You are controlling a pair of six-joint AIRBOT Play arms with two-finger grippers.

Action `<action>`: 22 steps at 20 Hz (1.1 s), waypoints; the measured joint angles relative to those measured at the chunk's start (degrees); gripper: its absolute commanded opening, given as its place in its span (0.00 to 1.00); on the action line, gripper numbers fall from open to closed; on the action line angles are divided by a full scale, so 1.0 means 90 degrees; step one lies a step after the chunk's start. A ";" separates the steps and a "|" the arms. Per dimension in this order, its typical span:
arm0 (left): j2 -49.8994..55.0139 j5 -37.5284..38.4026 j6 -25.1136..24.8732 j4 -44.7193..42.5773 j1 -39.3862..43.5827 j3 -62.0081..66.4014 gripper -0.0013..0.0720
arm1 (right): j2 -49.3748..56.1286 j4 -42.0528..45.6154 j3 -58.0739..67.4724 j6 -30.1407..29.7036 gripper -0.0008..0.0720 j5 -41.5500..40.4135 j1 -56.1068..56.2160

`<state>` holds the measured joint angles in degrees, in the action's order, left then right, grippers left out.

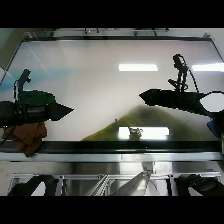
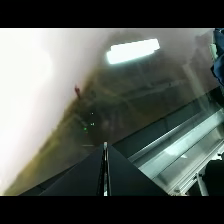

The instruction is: Fold the shirts.

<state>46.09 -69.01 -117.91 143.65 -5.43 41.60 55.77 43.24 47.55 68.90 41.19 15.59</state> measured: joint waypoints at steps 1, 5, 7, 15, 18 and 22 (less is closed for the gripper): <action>0.0000 0.0000 0.0000 0.0000 0.0000 0.0000 0.04 | 0.0000 0.0000 0.0000 0.0000 0.04 -0.0002 0.0000; 0.0000 0.0000 0.0000 0.0000 0.0000 0.0000 0.04 | 0.0000 0.0000 0.0000 0.0002 0.04 -0.0002 0.0000; 0.0000 0.0000 0.0000 0.0000 0.0000 0.0000 0.04 | 0.0000 0.0000 0.0000 0.0000 0.04 -0.0002 0.0000; 0.0000 0.0092 0.0005 0.0046 0.0000 0.0000 0.04 | 0.0002 -0.0134 0.0000 0.0002 0.04 -0.0007 0.0000; 0.0000 0.0226 0.0151 0.0143 0.0024 0.0000 0.05 | 0.0056 -0.0177 0.0000 0.0002 0.04 -0.0002 -0.0002; 0.0075 0.0474 0.0291 -0.0087 -0.0085 0.0155 0.48 | 0.0277 -0.0202 0.0000 0.0002 0.04 -0.0044 -0.0005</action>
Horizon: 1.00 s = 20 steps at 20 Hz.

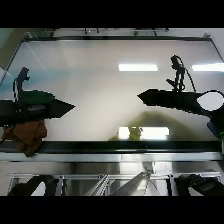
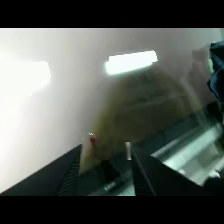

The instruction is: Fold the shirts.

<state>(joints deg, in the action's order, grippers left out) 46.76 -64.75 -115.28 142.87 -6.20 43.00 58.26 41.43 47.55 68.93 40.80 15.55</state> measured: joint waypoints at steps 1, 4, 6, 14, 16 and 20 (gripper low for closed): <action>0.0119 0.0141 0.0092 -0.0160 -0.0202 0.0146 0.54 | 0.0066 -0.0010 0.0000 0.0000 0.04 -0.0005 -0.0002; 0.0954 0.0415 0.0262 -0.0636 -0.1297 0.0850 1.00 | 0.0296 -0.0012 0.0000 0.0000 0.04 -0.0104 -0.0056; 0.1841 0.0362 0.0325 -0.0809 -0.2101 0.1464 1.00 | 0.0520 0.0012 0.0034 0.0000 0.04 -0.0245 -0.0172; 0.5119 -0.1090 0.0413 -0.1027 -0.3803 0.4002 1.00 | 0.1037 0.0782 0.0209 0.0002 0.04 -0.0894 -0.0500; 0.5493 -0.1304 0.0425 -0.1039 -0.3755 0.4335 1.00 | 0.1071 0.0950 0.0216 0.0002 0.04 -0.1010 -0.0515; 0.5989 -0.1406 0.0430 -0.1044 -0.3427 0.4665 1.00 | 0.1098 0.1090 0.0221 0.0002 0.04 -0.1100 -0.0525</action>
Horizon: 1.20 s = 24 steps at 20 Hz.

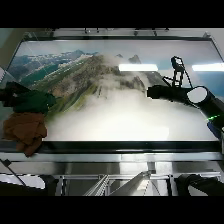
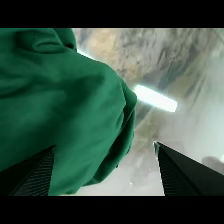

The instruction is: Fold the shirts.

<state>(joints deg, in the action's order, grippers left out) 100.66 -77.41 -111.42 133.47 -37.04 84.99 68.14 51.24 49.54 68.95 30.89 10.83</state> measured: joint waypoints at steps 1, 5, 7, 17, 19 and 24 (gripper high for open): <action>0.0109 0.0012 0.0000 -0.0022 0.0095 0.0036 1.00 | 0.0002 0.0022 0.0000 -0.0002 0.04 -0.0010 0.0000; 0.0447 0.0126 0.0051 -0.0294 0.0425 0.0100 0.65 | 0.0005 0.0044 0.0000 0.0000 0.04 -0.0041 0.0000; 0.0534 0.0172 0.0080 -0.0588 0.0593 0.0117 0.01 | 0.0005 0.0063 0.0002 0.0000 0.04 -0.0044 0.0000; 0.0437 -0.0386 0.0520 -0.2259 0.2200 0.1630 0.62 | 0.0005 0.0070 0.0002 0.0000 0.04 -0.0056 0.0000; 0.0321 -0.0449 0.0729 -0.2832 0.2351 0.1829 1.00 | 0.0005 0.0070 0.0002 0.0000 0.04 -0.0053 0.0000; 0.0049 -0.0495 0.0937 -0.2407 0.1698 0.1552 1.00 | 0.0007 0.0070 0.0002 0.0000 0.04 -0.0051 0.0000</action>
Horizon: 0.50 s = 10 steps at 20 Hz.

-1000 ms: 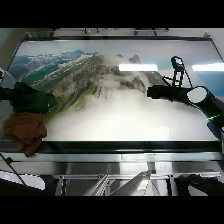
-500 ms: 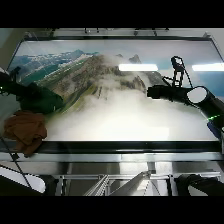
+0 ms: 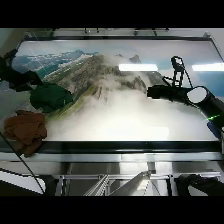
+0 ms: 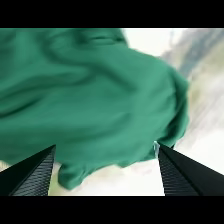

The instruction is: Fold the shirts.

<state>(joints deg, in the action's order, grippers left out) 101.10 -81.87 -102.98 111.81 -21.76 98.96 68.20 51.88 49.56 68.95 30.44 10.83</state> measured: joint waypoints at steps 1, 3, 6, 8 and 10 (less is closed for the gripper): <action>-0.0010 0.0017 0.0022 0.0109 -0.0192 -0.0180 1.00 | 0.0000 0.0000 0.0000 0.0000 0.04 0.0000 0.0000; 0.0039 0.0163 0.0044 0.0359 -0.0549 -0.0578 1.00 | 0.0000 0.0000 0.0000 0.0000 0.04 0.0000 0.0000; 0.0367 0.0408 0.0039 0.0857 -0.0911 -0.0942 1.00 | 0.0000 0.0000 0.0000 0.0000 0.04 0.0000 0.0000; 0.0658 0.0491 0.0012 0.1117 -0.0945 -0.0935 0.98 | 0.0000 0.0000 0.0000 0.0000 0.04 0.0000 0.0000; 0.0979 0.0542 -0.0007 0.1273 -0.0814 -0.0750 0.21 | 0.0000 0.0000 0.0000 0.0000 0.04 0.0000 0.0000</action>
<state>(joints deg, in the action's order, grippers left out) 109.91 -76.99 -103.04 123.26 -29.08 92.20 68.20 51.88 49.56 68.95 30.44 10.83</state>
